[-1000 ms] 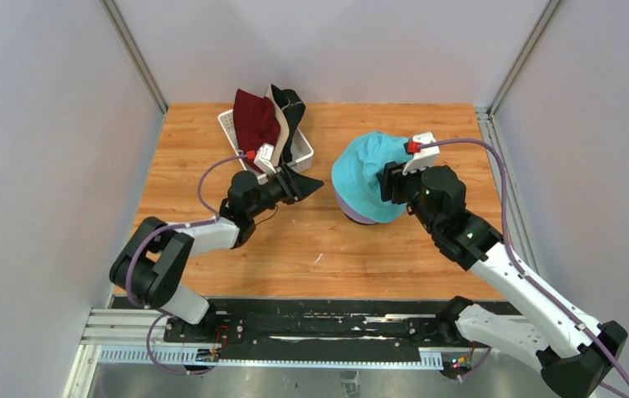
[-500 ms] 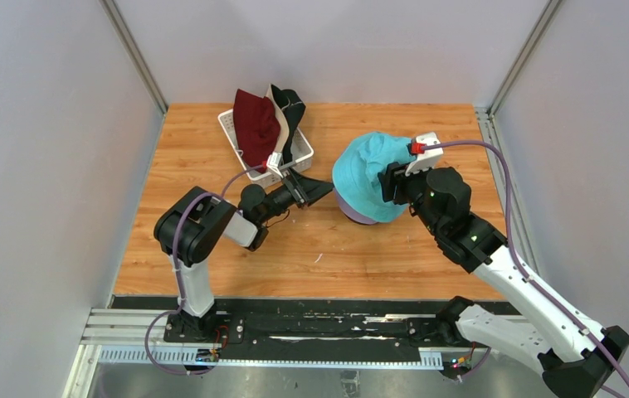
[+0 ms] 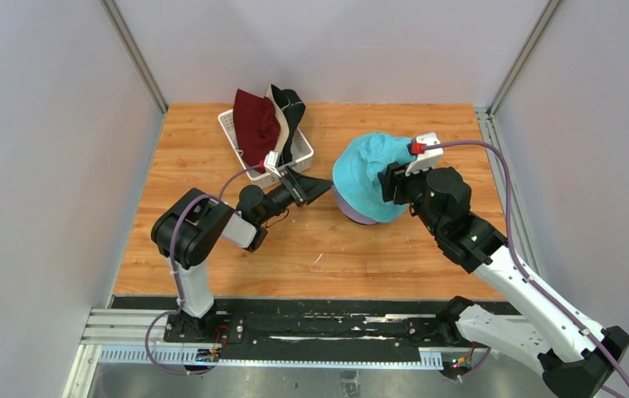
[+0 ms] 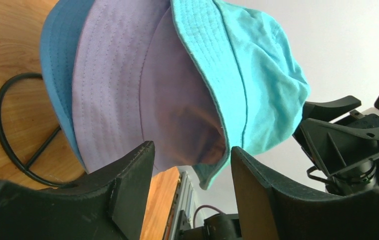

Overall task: Stack the hats
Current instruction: Stack the hat on the hat.

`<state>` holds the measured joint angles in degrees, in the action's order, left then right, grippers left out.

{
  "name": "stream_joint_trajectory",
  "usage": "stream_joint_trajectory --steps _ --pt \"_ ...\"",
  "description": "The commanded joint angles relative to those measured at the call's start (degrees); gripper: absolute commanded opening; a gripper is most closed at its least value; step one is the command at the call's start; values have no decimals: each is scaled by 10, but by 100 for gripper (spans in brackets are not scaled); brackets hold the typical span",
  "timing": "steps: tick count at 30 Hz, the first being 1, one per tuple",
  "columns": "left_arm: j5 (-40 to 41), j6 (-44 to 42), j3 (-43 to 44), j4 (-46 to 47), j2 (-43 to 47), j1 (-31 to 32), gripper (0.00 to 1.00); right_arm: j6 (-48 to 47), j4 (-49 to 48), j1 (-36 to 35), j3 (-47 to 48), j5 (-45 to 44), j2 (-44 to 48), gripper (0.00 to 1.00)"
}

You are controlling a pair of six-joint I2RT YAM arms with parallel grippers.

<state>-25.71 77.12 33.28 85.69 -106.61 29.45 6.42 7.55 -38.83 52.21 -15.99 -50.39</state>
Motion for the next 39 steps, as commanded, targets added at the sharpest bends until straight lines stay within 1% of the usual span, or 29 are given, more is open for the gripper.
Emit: stream_joint_trajectory --steps 1,7,18,19,20,21,23,24,26,29,33,34,37,39 --pt "16 -8 -13 43 36 4 62 -5 -6 2 4 2 11 53" --pt "17 -8 0 41 48 4 62 -3 -8 2 0 1 14 53" --pt "6 2 71 40 -4 21 61 -5 -6 2 0 -3 22 53" --pt "4 3 77 39 -8 24 59 -4 -6 2 -1 -4 23 53" --pt "3 3 81 39 -11 26 53 -4 -5 2 -1 -6 24 53" --pt "1 3 86 39 -15 27 41 -4 -4 2 0 -10 26 53" --pt "5 4 85 40 -20 26 4 -9 -1 2 2 -22 34 53" --pt "6 3 82 40 -21 24 1 -13 0 2 3 -29 37 54" --pt "5 4 78 40 -25 12 0 -19 6 8 8 -43 41 54" --pt "-11 9 80 40 -34 -23 0 -19 25 29 23 -42 39 55" --pt "-39 18 110 39 -49 -61 0 6 43 86 33 -18 39 55" --pt "-47 21 121 38 -57 -68 0 19 44 113 34 9 40 56" --pt "-62 44 168 38 -91 -78 0 73 44 224 30 115 36 56" --pt "-67 49 201 36 -109 -79 0 98 40 274 21 175 29 56"
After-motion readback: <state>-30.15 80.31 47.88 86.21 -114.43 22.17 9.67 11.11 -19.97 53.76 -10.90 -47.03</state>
